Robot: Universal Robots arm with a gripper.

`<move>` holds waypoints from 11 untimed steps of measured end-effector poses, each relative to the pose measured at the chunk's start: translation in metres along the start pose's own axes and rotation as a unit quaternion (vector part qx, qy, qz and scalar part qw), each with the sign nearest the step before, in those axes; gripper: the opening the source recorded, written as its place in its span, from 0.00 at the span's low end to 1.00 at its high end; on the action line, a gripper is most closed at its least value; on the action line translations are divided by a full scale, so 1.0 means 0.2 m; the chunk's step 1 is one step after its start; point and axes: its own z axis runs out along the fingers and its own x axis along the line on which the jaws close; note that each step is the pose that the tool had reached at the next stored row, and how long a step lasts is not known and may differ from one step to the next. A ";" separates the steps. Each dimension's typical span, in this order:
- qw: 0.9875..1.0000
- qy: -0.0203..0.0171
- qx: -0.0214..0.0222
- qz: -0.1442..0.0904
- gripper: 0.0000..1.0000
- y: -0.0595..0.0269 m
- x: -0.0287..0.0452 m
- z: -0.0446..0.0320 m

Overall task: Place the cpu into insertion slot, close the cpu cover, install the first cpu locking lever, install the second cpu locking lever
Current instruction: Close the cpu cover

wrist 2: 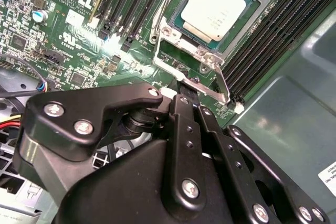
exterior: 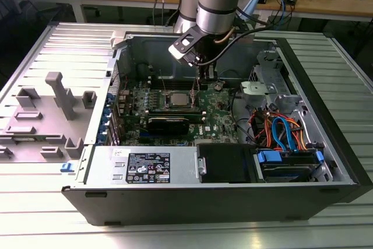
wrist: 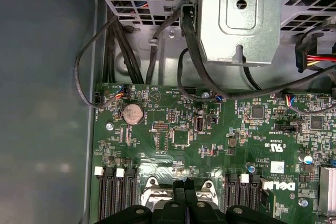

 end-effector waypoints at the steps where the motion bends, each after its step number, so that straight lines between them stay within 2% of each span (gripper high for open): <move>1: 1.000 0.000 0.000 0.000 0.11 -0.002 0.000 0.000; 11: 1.000 0.000 0.000 0.000 0.11 -0.030 0.002 0.000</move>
